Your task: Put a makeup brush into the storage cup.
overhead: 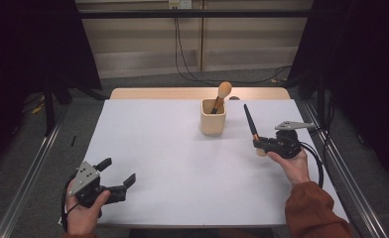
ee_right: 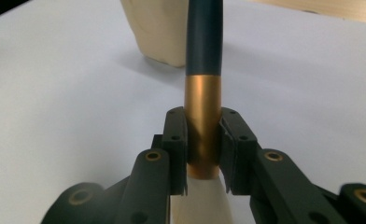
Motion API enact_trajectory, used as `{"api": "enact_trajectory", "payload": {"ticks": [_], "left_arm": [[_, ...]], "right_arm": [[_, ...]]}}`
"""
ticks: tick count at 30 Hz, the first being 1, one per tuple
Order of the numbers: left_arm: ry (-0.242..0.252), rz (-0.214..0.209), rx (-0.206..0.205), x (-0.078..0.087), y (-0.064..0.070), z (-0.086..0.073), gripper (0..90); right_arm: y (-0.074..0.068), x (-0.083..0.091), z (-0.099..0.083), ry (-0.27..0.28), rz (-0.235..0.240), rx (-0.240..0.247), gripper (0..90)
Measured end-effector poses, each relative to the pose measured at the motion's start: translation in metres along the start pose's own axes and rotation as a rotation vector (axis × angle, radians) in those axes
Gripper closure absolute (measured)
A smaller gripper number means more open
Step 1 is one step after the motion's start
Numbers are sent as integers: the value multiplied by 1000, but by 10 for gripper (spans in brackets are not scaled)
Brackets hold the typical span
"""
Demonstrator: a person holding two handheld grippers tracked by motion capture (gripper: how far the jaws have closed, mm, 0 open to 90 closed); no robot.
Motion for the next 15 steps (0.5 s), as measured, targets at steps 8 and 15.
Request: {"api": "enact_trajectory", "payload": {"ticks": [8,15], "left_arm": [[2,-19,-15,-2,2,2,37],[6,-31,-10,-3,6,3,37]], "right_arm": [[-15,0,2,-2,67,49,749],[-32,1,5,-5,147,99,748]]}}
Point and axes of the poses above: each handheld gripper's, and its own axes: x roughly backward along the jaws, z roughly out of its top, y roughly to its right, the point moved 2 cm from there along -x, roughly forward along the jaws, and after that the axes turned 2 degrees about -z, right-handed, at the moved point
